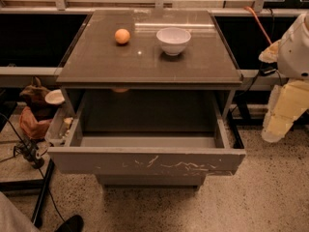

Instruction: Close top drawer

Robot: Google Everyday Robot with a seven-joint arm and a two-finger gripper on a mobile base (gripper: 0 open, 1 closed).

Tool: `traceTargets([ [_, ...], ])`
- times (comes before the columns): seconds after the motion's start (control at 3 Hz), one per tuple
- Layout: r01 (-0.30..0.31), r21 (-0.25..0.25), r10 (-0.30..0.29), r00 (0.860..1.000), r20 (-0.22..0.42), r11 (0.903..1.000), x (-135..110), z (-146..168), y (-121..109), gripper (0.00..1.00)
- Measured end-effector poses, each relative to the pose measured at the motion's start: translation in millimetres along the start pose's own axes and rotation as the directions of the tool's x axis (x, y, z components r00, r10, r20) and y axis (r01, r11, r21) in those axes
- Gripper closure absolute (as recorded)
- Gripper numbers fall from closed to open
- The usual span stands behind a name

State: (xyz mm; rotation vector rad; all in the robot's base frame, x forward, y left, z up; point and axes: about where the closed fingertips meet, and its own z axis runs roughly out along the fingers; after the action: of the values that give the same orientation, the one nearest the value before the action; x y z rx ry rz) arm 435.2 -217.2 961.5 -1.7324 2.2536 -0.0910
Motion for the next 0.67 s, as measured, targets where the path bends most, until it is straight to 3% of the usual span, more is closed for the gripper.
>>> traceTargets([
  [0.33, -0.040, -0.089, 0.043, 0.999, 0.032, 0.9952, 15.3, 49.3, 22.9, 0.00],
  [0.67, -0.069, -0.253, 0.095, 0.991, 0.094, 0.9649, 25.3, 127.8, 65.8, 0.00],
])
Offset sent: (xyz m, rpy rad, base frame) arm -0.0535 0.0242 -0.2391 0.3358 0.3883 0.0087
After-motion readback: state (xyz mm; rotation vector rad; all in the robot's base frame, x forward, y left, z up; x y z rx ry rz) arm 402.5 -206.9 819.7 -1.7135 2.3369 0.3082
